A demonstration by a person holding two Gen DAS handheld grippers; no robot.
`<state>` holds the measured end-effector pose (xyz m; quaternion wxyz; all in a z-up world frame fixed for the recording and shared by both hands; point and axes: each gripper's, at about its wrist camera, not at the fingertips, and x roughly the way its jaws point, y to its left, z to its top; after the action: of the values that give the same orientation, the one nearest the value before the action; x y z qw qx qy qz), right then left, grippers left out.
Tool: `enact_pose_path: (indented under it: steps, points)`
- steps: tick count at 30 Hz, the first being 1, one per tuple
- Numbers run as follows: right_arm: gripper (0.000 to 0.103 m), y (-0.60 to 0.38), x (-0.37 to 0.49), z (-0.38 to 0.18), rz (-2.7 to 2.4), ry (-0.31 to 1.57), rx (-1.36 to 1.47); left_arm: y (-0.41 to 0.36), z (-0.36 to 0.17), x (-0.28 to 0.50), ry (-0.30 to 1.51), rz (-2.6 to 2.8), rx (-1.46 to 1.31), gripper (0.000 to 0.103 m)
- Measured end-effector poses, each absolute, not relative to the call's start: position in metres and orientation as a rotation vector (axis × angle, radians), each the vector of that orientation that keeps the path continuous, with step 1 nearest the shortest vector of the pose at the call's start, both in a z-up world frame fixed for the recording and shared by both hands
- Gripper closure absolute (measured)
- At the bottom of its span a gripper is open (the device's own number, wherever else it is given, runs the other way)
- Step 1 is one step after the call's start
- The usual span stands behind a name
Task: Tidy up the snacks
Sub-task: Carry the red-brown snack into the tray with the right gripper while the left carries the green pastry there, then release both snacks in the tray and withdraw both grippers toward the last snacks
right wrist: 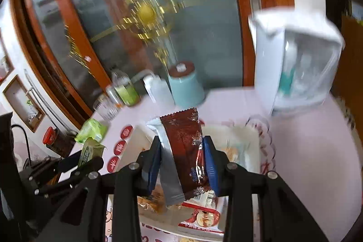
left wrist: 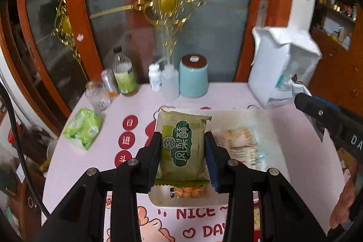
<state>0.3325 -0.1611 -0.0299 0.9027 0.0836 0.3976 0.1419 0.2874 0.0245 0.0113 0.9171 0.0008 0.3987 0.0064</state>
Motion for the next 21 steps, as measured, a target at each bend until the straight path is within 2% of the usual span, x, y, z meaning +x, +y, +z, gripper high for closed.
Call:
enact_pose_path:
  steps: [2, 4, 7, 9, 10, 21]
  points:
    - [0.063, -0.159, 0.345, -0.050, 0.294, 0.885, 0.199, 0.023, -0.010, 0.302, 0.866, 0.012, -0.008, 0.067]
    - [0.049, -0.158, 0.354, -0.067, 0.287, 0.931, 0.218, 0.021, -0.031, 0.316, 0.912, 0.019, -0.014, 0.067]
    - [0.040, -0.160, 0.353, -0.073, 0.302, 0.935, 0.233, 0.023, -0.056, 0.331, 0.972, -0.002, -0.030, 0.061]
    - [0.039, -0.163, 0.349, -0.071, 0.311, 0.930, 0.240, 0.025, -0.063, 0.335, 0.990, -0.008, -0.065, 0.030]
    - [0.039, -0.165, 0.348, -0.070, 0.314, 0.929, 0.244, 0.027, -0.064, 0.335, 0.979, 0.001, -0.079, 0.025]
    - [0.039, -0.199, 0.293, -0.039, 0.299, 0.865, 0.169, 0.004, -0.032, 0.302, 0.869, -0.047, 0.000, 0.024]
